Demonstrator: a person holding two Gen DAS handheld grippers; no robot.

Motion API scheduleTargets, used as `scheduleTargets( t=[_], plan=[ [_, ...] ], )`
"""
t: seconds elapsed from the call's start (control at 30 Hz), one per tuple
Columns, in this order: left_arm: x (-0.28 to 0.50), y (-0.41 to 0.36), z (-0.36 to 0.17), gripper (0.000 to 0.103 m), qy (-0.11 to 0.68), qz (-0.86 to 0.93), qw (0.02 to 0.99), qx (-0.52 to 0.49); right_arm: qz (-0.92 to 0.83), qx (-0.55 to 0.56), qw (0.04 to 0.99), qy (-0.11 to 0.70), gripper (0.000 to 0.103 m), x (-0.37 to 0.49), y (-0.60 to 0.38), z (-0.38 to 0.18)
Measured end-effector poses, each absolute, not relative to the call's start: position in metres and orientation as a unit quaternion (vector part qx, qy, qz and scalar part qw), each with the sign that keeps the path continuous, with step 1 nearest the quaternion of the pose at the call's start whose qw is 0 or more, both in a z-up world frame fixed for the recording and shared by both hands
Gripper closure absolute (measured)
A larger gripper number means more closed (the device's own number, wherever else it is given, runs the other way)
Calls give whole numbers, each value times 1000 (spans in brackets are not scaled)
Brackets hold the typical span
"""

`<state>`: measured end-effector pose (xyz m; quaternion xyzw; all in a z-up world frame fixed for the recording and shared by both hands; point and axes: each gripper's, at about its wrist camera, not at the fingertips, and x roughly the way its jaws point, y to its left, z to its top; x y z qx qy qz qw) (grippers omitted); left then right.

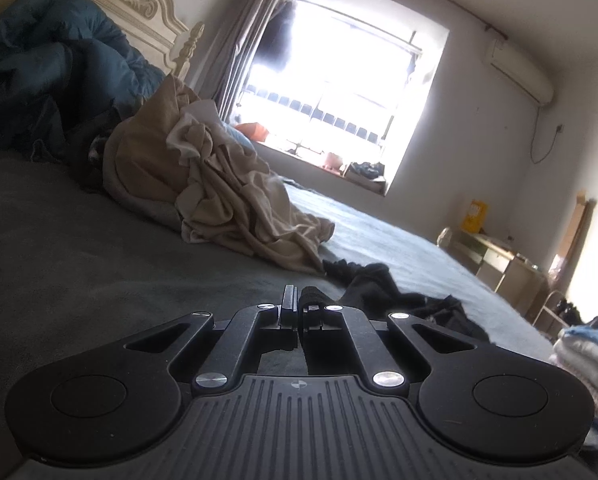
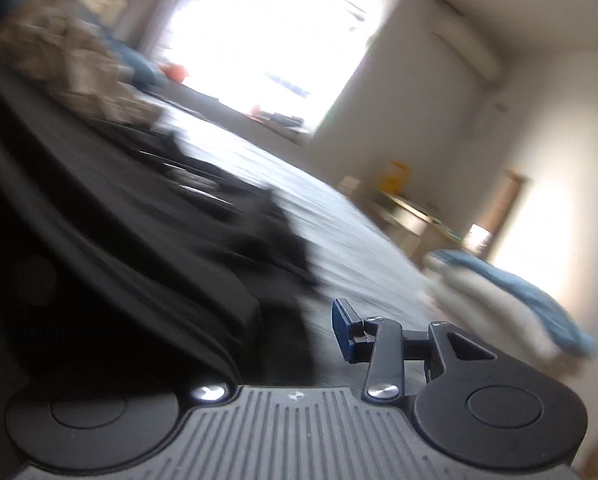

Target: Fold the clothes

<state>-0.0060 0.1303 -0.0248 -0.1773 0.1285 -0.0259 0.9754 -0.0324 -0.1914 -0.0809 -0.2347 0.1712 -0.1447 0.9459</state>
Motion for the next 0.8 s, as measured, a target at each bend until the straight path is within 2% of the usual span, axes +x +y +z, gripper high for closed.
scheduleTargets(
  t=[0.2, 0.37, 0.53, 0.7, 0.8],
  plan=[
    [-10, 104, -44, 102, 156, -23, 985, -73, -208, -221, 942, 143, 62, -52, -237, -63],
    [-10, 83, -71, 102, 195, -41, 980, 1, -208, -176, 948, 167, 62, -50, -267, -63],
    [-1, 70, -90, 98, 232, -46, 969, 66, -164, -69, 960, 217, 62, -52, -304, -71],
    [0, 64, -96, 94, 233, -36, 967, 94, -129, -30, 962, 238, 61, -59, -311, -83],
    [1, 67, -90, 97, 218, -22, 972, 83, -121, -24, 962, 244, 62, -61, -313, -87]
  ],
)
